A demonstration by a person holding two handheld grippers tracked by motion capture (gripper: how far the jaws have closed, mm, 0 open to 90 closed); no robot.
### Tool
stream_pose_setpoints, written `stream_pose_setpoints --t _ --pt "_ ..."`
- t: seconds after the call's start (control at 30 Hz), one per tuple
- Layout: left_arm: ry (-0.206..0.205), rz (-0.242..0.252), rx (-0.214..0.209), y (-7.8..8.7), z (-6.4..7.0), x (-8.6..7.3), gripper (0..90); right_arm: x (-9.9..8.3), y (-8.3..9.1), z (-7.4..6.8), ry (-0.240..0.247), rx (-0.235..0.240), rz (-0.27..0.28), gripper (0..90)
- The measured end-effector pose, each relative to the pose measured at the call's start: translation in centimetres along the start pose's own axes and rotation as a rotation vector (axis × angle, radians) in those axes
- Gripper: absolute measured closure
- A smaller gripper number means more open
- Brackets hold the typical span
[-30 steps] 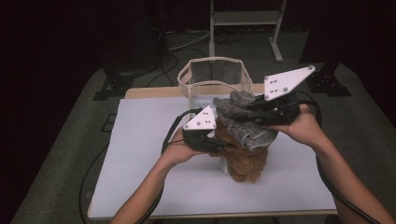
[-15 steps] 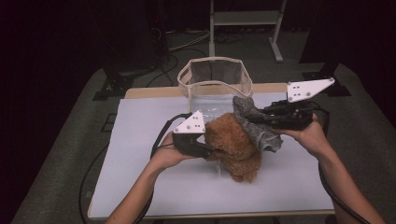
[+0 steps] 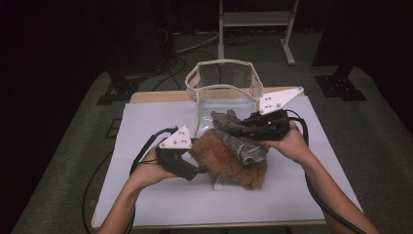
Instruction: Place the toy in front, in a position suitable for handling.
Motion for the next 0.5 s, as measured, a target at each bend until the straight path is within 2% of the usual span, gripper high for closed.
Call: stream_pose_setpoints --t 0.13,0.27,0.4,0.43,0.47,0.5 --pt "0.013 -0.029 0.009 0.6 0.4 -1.1 21.0 0.0 -1.9 -0.6 0.004 0.034 -0.014 81.3" --pt "0.027 0.002 0.018 1.5 0.5 -1.6 20.6 -0.1 -3.9 -1.2 0.018 0.054 -0.043 81.3" --pt "0.039 -0.014 0.01 1.2 0.5 -2.2 19.9 -0.2 -6.4 -2.0 0.049 0.08 -0.091 81.3" --pt "0.051 -0.019 0.005 0.9 0.5 -2.6 19.9 -0.2 -6.4 -2.0 0.049 0.08 -0.091 81.3" --pt "0.055 -0.032 -0.005 0.6 0.5 -3.2 22.3 -0.4 -7.6 -2.4 0.06 0.089 -0.113 81.2" --pt "0.056 -0.042 -0.006 0.5 0.5 -3.6 23.7 -0.5 -7.9 -2.5 0.057 0.091 -0.116 81.2"
Point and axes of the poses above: each handheld gripper's, and its own axes: y roughly backward along the jaws, x roughly out of its top, z roughly to its right, the point moved 4 cm from there along -y, roughly forward along the jaws, and after that the axes turned 3 degrees about -x, right-handed, at the moved point
